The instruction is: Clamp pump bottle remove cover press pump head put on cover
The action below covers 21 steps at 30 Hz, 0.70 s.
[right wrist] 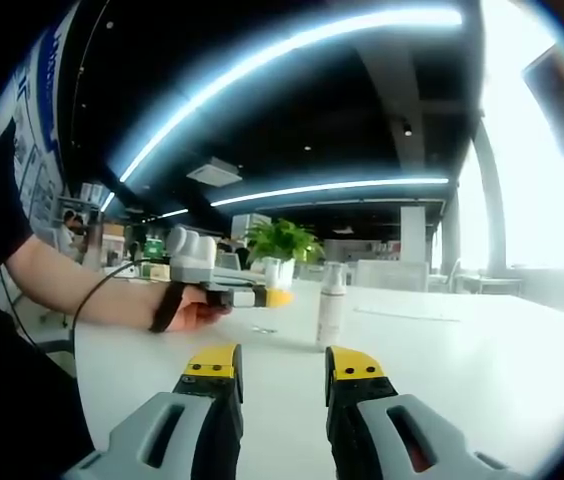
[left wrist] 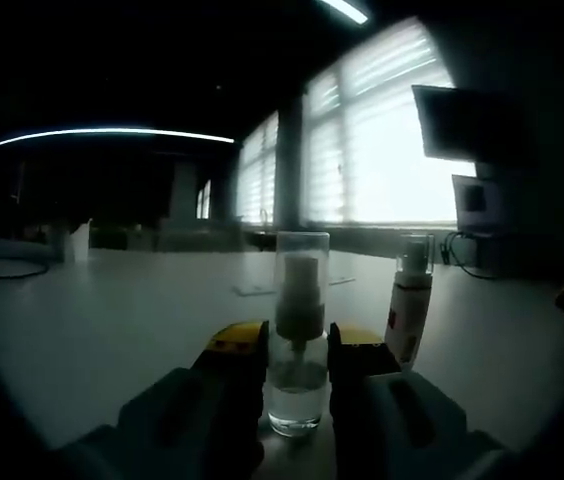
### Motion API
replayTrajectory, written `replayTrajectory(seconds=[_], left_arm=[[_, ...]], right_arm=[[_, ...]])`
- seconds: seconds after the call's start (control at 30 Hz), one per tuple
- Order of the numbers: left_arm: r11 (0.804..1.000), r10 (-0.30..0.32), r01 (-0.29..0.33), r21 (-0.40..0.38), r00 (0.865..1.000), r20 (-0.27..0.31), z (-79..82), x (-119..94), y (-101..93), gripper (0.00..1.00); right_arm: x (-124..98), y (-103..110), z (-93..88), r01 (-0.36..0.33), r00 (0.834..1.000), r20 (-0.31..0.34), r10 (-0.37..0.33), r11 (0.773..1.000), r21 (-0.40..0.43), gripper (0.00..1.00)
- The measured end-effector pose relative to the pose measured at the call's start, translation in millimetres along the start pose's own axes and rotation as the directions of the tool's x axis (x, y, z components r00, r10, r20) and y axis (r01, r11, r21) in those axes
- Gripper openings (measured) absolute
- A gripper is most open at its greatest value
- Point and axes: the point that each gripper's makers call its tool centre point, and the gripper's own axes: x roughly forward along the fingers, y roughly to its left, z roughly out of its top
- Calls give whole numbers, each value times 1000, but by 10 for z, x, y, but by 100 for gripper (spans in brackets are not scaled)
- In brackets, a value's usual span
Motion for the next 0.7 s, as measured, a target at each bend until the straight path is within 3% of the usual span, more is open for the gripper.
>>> replayTrajectory(seconds=[0.47, 0.7], left_arm=[[999, -28, 28, -32, 1000, 7, 57, -104, 9, 15], [998, -57, 57, -5, 998, 16, 136, -142, -49, 15]], right_arm=[[0, -1, 0, 2, 1000, -2, -2, 1000, -2, 27], [-2, -14, -3, 2, 1000, -2, -2, 1000, -3, 27]])
